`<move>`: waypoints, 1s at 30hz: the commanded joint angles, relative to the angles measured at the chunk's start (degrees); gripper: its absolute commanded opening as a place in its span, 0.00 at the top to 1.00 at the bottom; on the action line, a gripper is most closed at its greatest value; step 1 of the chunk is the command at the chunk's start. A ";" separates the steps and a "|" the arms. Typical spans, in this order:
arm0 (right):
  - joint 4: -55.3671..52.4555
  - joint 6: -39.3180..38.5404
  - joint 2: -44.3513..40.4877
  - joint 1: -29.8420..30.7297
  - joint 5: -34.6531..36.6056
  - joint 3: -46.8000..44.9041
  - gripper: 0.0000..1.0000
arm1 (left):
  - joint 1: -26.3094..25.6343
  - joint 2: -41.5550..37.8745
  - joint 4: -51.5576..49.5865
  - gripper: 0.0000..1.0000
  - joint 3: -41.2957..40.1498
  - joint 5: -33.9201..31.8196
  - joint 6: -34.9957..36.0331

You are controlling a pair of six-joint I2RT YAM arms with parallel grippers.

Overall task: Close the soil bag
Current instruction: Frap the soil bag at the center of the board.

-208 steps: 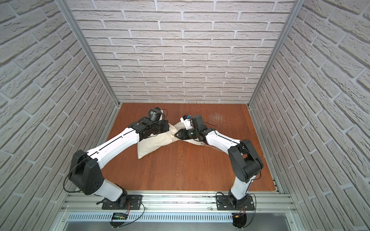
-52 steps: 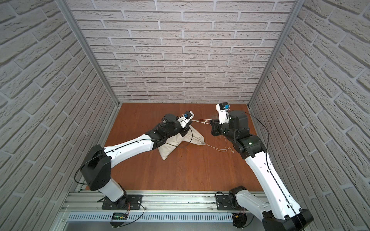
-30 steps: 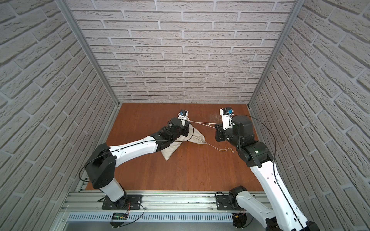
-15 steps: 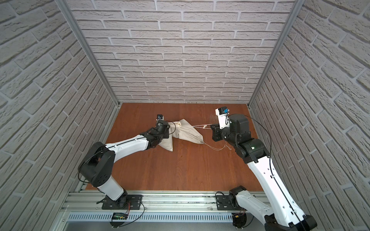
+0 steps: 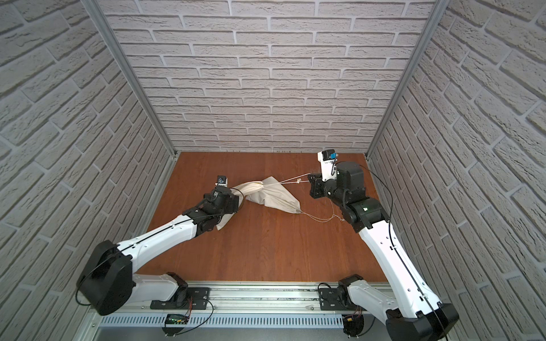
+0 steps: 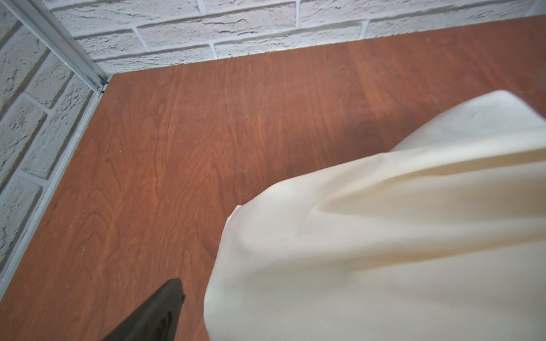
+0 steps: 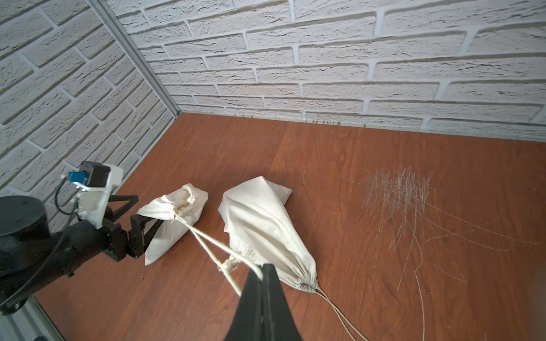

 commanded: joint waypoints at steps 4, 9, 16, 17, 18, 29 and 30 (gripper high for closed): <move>5.41 0.15 -0.52 -0.55 2.59 -1.55 0.97 | -6.48 -5.15 5.32 0.02 3.59 6.44 14.80; 4.31 0.10 -1.25 -0.55 2.81 -1.34 0.97 | -6.93 -3.73 4.16 0.02 8.57 16.79 21.43; 2.98 -0.20 -2.81 -0.55 3.27 -1.15 0.97 | -8.37 3.18 -0.86 0.03 17.54 29.77 30.60; 2.97 -0.24 -3.04 -0.55 3.28 -1.10 0.97 | -8.71 4.75 -2.21 0.04 19.12 31.26 31.93; 2.91 -0.25 -3.17 -0.55 3.16 -1.07 0.97 | -9.00 6.00 -3.17 0.06 20.88 32.54 32.91; 1.68 -0.20 -4.68 -0.56 3.10 -0.30 0.97 | -9.76 20.18 -8.75 0.31 35.55 36.41 39.51; 1.59 -0.21 -4.76 -0.55 3.16 -0.25 0.97 | -9.66 21.07 -9.17 0.33 36.44 36.53 39.69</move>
